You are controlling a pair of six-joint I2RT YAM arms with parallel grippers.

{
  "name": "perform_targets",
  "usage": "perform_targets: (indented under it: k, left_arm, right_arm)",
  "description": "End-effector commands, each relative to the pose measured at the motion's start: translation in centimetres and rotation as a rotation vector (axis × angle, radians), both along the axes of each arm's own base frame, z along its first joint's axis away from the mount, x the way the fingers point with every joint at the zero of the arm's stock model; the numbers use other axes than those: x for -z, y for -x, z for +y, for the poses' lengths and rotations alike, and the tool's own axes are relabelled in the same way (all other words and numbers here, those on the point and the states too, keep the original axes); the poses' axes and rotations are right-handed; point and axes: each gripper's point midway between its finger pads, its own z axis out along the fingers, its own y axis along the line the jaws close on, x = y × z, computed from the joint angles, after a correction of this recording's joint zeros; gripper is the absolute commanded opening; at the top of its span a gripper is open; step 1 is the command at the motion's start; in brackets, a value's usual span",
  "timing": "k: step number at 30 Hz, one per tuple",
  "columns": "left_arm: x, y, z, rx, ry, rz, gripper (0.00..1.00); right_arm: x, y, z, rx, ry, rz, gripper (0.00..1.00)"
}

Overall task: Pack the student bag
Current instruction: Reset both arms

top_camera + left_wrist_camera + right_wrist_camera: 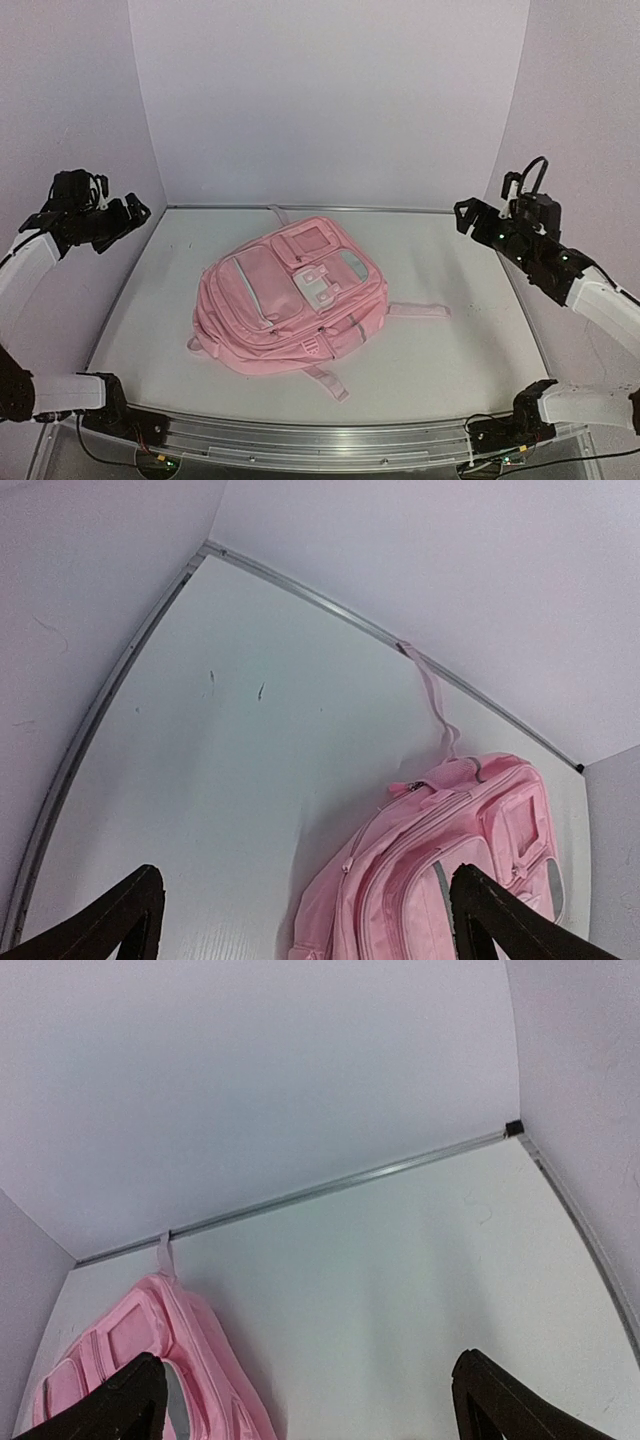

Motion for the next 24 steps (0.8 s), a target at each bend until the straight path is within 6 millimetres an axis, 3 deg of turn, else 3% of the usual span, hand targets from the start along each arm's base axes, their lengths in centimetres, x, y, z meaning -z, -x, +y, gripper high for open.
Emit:
perform_targets:
  k: [1,3,7,9,12,24]
  left_arm:
    - [-5.6,2.2,0.2,0.049,-0.152,-0.182,1.0]
    - [-6.5,3.5,0.4,0.047,-0.213,-0.241,1.0]
    - [-5.3,5.6,1.6,-0.011,-0.276,-0.275,1.0]
    - [-4.3,6.3,1.9,-0.032,-0.282,-0.281,1.0]
    - [-4.6,7.0,2.6,-0.073,-0.3,-0.295,1.0]
    - [-4.2,6.7,2.2,-0.057,-0.276,-0.285,1.0]
  right_arm:
    - [-3.2,2.5,-3.3,0.105,0.098,-0.125,0.98]
    - [-4.4,3.9,-4.1,0.119,0.108,-0.18,0.98]
    - [-5.0,6.0,-5.2,0.143,0.09,-0.268,0.98]
    - [-4.0,6.4,-5.7,0.164,0.08,-0.27,0.98]
    - [-2.5,6.7,-6.0,0.173,0.087,-0.262,0.98]
    - [-2.3,7.7,-6.3,0.171,0.074,-0.29,0.98]
